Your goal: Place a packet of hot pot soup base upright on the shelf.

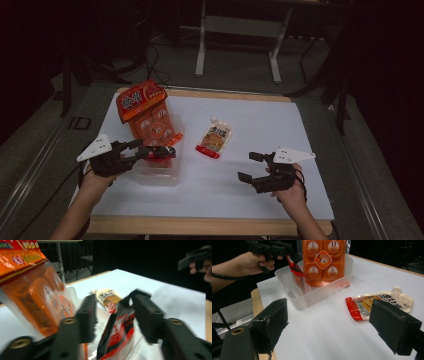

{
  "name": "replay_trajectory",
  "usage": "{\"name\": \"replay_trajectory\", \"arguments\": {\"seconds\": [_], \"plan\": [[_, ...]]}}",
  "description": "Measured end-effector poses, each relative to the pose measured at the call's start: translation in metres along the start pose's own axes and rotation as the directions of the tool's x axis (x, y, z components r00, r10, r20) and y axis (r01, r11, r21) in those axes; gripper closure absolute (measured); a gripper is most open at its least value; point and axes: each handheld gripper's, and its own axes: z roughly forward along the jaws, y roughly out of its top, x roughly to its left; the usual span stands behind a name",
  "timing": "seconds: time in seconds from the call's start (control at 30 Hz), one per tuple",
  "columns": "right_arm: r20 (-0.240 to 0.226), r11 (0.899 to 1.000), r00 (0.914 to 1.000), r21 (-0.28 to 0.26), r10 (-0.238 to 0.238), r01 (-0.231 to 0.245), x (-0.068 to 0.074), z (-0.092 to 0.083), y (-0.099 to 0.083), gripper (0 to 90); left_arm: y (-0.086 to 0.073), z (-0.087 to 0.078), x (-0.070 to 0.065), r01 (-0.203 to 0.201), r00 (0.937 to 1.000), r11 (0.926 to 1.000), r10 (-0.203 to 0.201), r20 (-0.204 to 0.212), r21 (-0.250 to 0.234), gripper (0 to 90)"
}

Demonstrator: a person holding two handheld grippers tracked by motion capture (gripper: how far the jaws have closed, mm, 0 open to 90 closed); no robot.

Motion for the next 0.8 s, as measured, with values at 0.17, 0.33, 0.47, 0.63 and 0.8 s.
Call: {"name": "replay_trajectory", "arguments": {"seconds": [0.17,0.33,0.47,0.63,0.8], "plan": [[-0.001,1.0,1.0,0.0,0.003,-0.003,0.0,0.0,-0.001,15.2,0.015,0.001,-0.01,0.028,0.9996,0.9996,-0.028,-0.002,-0.006,16.8],[0.001,1.0,1.0,-0.003,0.002,-0.002,-0.001,-0.001,0.0,15.2,0.023,0.006,-0.023,0.025,0.9996,0.9996,-0.025,-0.01,-0.015,7.8],[0.0,1.0,1.0,-0.003,0.004,-0.004,-0.001,-0.001,-0.001,15.2,0.028,0.008,-0.031,0.04,0.9992,0.9988,-0.04,-0.007,-0.03,2.3],[0.004,1.0,1.0,-0.002,0.005,-0.005,-0.001,-0.002,-0.001,15.2,0.031,0.012,-0.045,0.024,0.9995,0.9995,-0.024,0.021,-0.019,2.4],[0.003,1.0,1.0,-0.002,0.007,-0.007,-0.001,-0.003,-0.001,15.2,0.033,0.015,-0.059,0.006,0.9994,0.9998,-0.005,0.034,-0.019,2.3]]}}
